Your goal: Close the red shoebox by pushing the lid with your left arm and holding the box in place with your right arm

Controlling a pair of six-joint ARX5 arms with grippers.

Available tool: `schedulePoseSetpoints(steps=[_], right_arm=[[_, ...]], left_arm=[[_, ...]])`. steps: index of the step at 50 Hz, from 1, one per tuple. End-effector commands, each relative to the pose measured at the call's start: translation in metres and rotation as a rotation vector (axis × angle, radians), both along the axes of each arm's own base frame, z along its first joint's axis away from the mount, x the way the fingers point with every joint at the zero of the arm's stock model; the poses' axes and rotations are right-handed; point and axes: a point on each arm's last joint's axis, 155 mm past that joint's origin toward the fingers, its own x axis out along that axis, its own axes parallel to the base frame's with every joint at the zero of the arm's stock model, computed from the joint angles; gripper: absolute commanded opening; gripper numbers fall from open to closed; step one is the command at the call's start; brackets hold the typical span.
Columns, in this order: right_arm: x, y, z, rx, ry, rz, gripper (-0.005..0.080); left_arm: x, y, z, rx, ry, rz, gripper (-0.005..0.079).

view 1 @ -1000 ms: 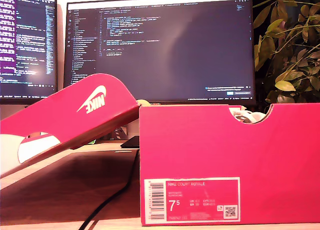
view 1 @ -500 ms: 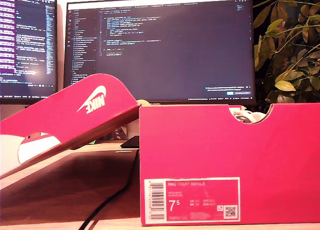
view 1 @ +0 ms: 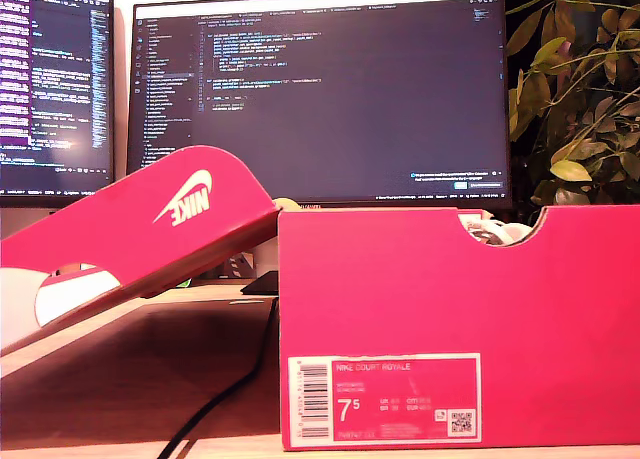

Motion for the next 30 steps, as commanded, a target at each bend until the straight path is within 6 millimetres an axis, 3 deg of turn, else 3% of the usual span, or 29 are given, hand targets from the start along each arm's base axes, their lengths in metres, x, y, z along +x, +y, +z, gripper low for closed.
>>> schedulePoseSetpoints(steps=[1,14,30], right_arm=[[-0.005,0.001,0.029,0.009,-0.064,0.008,-0.0012],[-0.013,0.001,0.064,-0.002,-0.095,0.007,-0.0012],[0.005,0.002,0.078,-0.121,0.05,0.01,-0.0012]], left_arm=[[-0.003,-0.001,0.03,-0.022,-0.066,-0.007,-0.0019],[-0.006,-0.007,0.069,-0.042,-0.084,-0.04,-0.0019],[0.023,-0.023,0.078,-0.049,0.096,-0.123,-0.0019]])
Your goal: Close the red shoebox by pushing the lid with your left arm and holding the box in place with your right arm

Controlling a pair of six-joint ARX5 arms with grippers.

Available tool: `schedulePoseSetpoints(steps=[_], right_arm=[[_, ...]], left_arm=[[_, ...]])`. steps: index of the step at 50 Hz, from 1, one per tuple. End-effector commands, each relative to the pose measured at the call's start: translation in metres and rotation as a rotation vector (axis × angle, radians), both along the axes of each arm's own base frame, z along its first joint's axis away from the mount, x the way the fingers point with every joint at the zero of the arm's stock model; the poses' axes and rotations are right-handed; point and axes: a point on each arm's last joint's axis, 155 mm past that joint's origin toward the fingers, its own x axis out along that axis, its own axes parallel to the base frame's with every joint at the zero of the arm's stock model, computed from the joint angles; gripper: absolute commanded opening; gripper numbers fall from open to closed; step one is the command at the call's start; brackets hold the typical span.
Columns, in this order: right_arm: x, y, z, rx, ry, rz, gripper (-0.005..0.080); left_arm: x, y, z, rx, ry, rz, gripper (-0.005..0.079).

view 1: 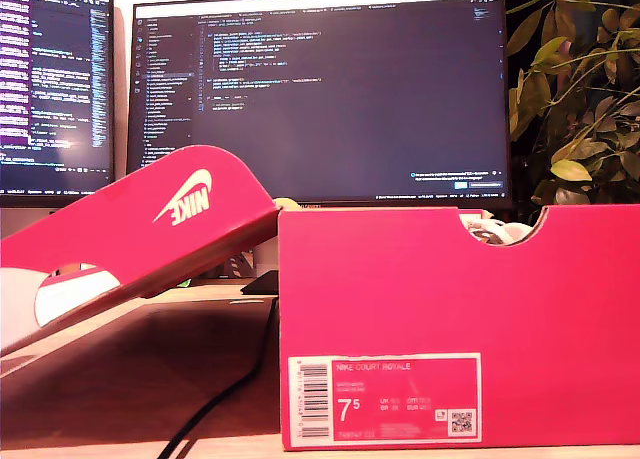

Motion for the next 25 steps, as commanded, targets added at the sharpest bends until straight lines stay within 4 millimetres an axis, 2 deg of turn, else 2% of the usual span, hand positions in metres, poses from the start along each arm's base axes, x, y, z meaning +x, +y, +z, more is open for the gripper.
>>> schedulePoseSetpoints(steps=[1,7,14,25], right_arm=[[0.006,0.002,0.007,-0.032,0.027,0.009,-0.0012],[0.021,0.003,0.006,-0.08,0.122,0.015,-0.0012],[0.043,0.005,-0.002,-0.114,0.239,0.028,-0.0012],[0.075,0.014,-0.031,-0.147,0.419,0.082,-0.0012]], left_arm=[[0.008,-0.004,0.007,-0.002,0.024,-0.021,-0.0019],[0.026,-0.01,-0.001,0.023,0.12,-0.061,-0.0019],[0.043,-0.015,-0.02,0.05,0.247,-0.099,-0.0019],[0.061,-0.017,-0.054,0.051,0.418,-0.132,-0.0019]])
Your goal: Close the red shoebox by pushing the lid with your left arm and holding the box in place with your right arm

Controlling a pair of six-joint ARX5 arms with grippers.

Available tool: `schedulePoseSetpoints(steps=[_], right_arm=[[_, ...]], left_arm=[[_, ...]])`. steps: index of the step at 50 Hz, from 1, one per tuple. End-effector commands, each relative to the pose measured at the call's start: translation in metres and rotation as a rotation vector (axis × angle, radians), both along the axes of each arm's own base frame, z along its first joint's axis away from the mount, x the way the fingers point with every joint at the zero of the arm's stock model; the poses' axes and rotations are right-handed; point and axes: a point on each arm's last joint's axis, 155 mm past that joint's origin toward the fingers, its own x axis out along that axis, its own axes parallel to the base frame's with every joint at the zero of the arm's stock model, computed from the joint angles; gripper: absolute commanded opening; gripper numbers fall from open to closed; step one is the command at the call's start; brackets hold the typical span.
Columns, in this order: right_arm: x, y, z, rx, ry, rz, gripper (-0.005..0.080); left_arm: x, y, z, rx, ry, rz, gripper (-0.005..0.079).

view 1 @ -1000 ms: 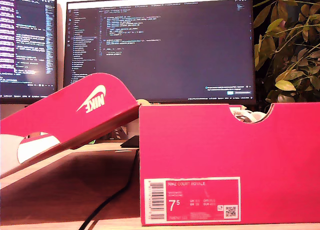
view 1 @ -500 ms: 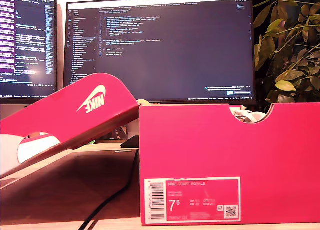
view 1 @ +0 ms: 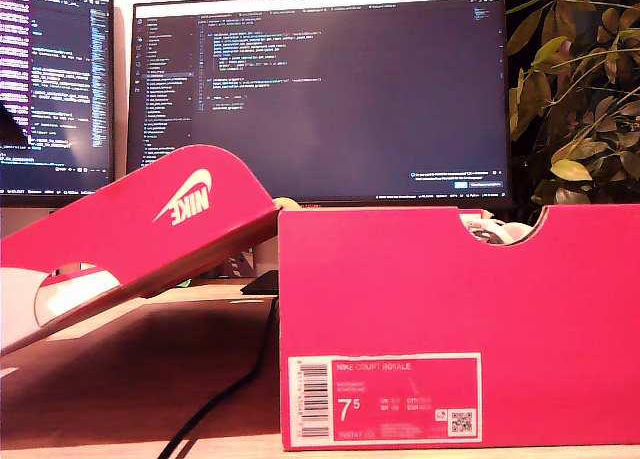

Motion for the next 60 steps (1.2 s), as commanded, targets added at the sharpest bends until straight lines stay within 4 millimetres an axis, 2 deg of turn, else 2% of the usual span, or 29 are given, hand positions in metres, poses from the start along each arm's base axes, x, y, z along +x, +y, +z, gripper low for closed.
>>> schedulePoseSetpoints(steps=[1,7,19,28,36,47,52,60], right_arm=[[0.007,0.006,-0.007,-0.004,0.041,0.03,-0.0012],[0.017,0.016,-0.033,0.008,0.134,0.079,-0.0012],[0.026,0.029,-0.087,0.042,0.305,0.137,-0.0012],[0.031,0.041,-0.113,0.048,0.369,0.171,-0.0012],[0.033,0.058,-0.125,0.039,0.39,0.216,-0.0012],[0.034,0.081,-0.132,0.028,0.389,0.277,-0.0012],[0.032,0.089,-0.136,0.023,0.399,0.299,-0.0012],[0.033,0.097,-0.133,0.021,0.379,0.318,-0.0012]], left_arm=[[0.007,0.003,0.0,0.007,0.018,0.002,-0.0019],[0.011,0.011,-0.022,0.016,0.121,0.011,-0.0019],[0.015,0.025,-0.067,0.003,0.286,0.021,-0.0019],[0.011,0.029,-0.095,-0.015,0.389,0.021,-0.0019],[0.005,0.029,-0.117,-0.019,0.468,0.02,-0.0019],[-0.005,0.025,-0.135,-0.038,0.552,0.003,-0.0019],[-0.009,0.016,-0.137,-0.086,0.576,-0.03,-0.0019],[-0.01,0.0,-0.129,-0.165,0.567,-0.09,-0.0019]])
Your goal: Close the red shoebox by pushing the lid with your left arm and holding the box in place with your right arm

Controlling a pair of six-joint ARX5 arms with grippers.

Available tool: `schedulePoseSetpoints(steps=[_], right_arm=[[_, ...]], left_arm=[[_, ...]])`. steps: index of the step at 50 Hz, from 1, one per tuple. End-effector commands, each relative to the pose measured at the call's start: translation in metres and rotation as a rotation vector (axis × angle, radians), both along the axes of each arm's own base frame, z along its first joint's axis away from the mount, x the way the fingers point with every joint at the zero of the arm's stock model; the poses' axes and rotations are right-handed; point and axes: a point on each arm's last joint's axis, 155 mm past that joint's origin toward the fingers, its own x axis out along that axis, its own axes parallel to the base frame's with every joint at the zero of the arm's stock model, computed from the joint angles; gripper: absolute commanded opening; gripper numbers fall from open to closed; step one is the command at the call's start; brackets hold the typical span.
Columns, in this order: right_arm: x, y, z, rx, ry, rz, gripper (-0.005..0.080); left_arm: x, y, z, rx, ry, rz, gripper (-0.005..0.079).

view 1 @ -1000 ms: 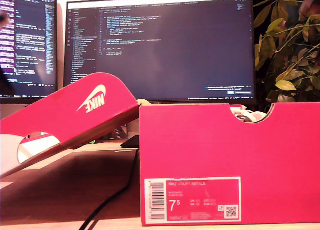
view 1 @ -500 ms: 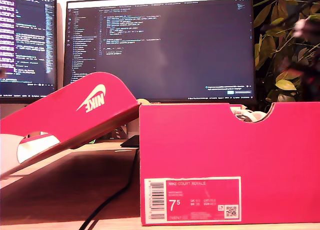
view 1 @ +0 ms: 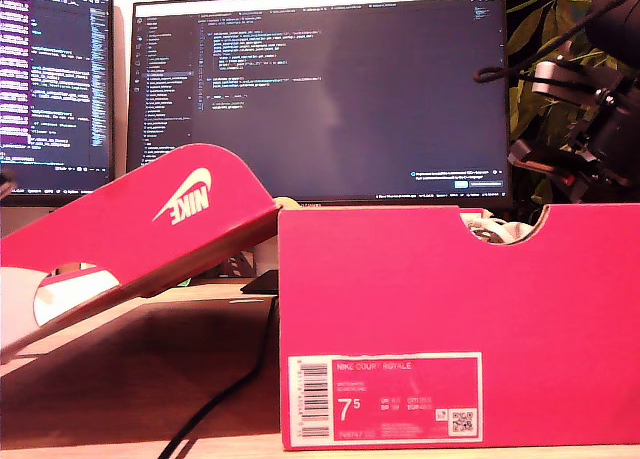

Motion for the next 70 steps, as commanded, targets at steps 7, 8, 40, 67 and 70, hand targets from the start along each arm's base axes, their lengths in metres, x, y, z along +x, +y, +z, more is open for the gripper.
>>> schedulePoseSetpoints(steps=[7,8,40,67,70], right_arm=[[0.005,0.015,0.007,0.015,-0.032,0.04,-0.0012],[0.005,0.015,0.007,0.016,-0.032,0.041,-0.0012],[0.003,0.015,0.004,0.011,-0.017,0.041,-0.0012],[0.003,0.015,0.005,-0.003,-0.027,0.061,-0.0012],[0.002,0.017,0.005,0.007,-0.025,0.07,-0.0012]], left_arm=[[-0.001,-0.009,0.003,-0.051,0.005,-0.023,-0.0019],[-0.001,-0.009,0.003,-0.055,0.008,-0.024,-0.0019],[0.025,-0.037,0.041,-0.248,-0.067,-0.105,-0.0019],[0.028,-0.049,0.132,-0.329,-0.207,-0.196,-0.0019],[0.026,-0.052,0.142,-0.346,-0.23,-0.208,-0.0019]])
